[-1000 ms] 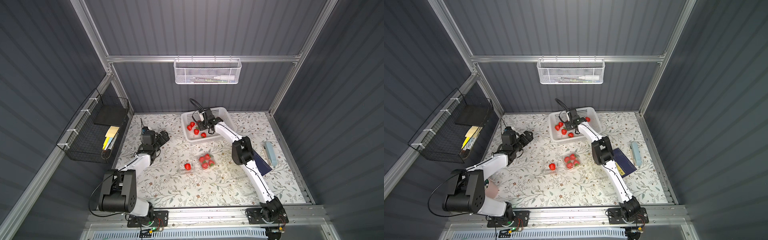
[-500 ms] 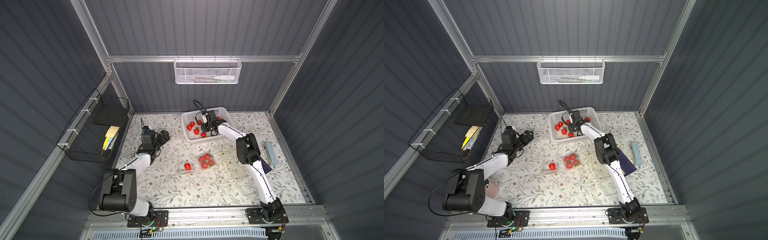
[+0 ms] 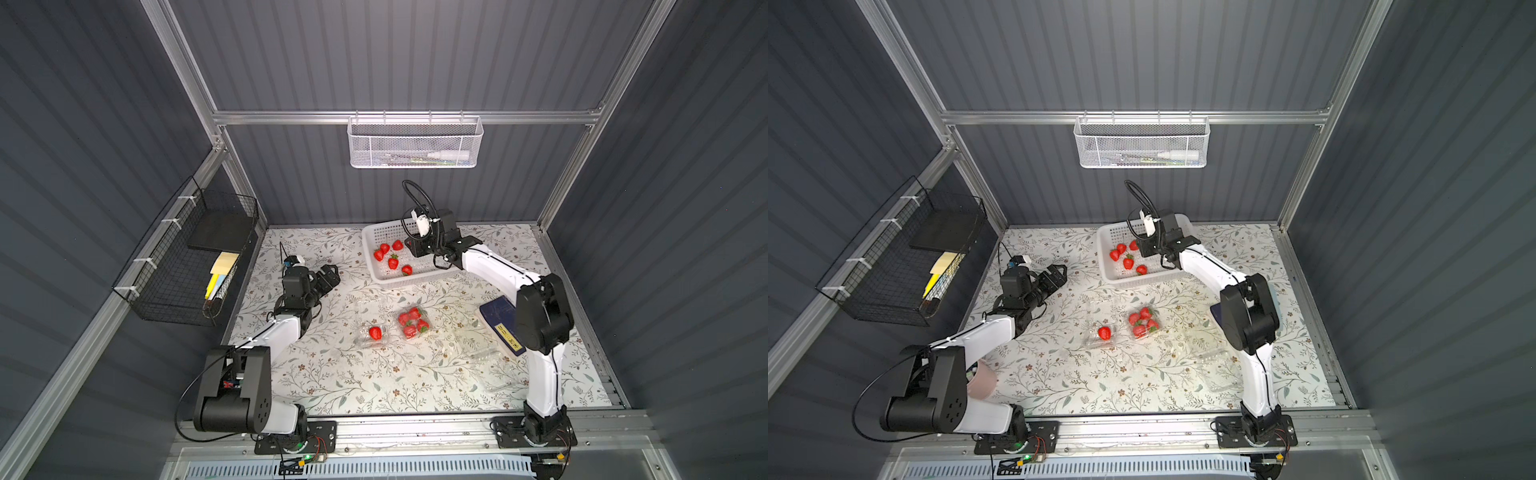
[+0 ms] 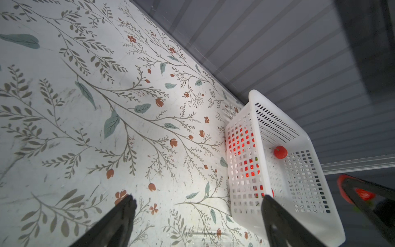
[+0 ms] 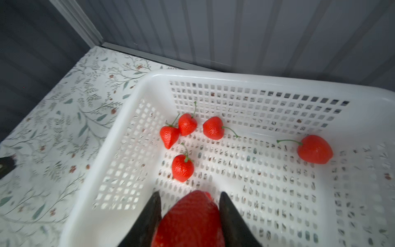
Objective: Pack strawberries into containers
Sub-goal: Pick up the strawberry from the basket, then place the strawberry in the packing box.
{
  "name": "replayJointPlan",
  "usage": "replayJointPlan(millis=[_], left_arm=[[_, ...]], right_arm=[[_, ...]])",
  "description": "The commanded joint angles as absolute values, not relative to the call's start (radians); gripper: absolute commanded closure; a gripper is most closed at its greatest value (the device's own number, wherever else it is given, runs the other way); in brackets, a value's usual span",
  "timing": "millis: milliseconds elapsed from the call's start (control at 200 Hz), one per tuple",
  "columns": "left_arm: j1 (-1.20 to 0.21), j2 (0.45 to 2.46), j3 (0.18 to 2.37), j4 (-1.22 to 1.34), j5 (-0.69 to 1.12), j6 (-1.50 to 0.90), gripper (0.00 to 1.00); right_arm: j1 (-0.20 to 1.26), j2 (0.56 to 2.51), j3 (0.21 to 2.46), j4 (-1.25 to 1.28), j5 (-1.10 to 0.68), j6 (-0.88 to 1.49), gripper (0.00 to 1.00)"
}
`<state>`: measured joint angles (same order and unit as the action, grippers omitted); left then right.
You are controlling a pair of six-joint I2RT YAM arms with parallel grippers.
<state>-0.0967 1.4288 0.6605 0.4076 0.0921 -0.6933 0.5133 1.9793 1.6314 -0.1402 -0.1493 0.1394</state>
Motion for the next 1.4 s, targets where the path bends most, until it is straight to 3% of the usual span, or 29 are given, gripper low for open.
replayJointPlan(millis=[0,220,885,1151,1396], left_arm=[[-0.095,1.412,0.644,0.453,0.113,-0.705,0.06],[-0.095,1.383,0.668,0.419,0.097,-0.730,0.06],[-0.096,1.320,0.654,0.364,0.075,-0.725,0.05],[-0.095,1.324,0.649,0.370,0.089,-0.721,0.05],[-0.095,1.326,0.641,0.384,0.097,-0.721,0.05]], right_arm=[[0.597,1.882,1.493,-0.093,-0.205,0.167,0.73],[0.785,1.746,1.284,-0.054,-0.249,0.213,0.74],[1.010,1.913,1.260,-0.199,-0.281,0.225,0.71],[1.057,1.946,1.233,-0.227,-0.225,0.203,0.47],[1.067,1.921,1.207,-0.191,-0.173,0.234,0.39]])
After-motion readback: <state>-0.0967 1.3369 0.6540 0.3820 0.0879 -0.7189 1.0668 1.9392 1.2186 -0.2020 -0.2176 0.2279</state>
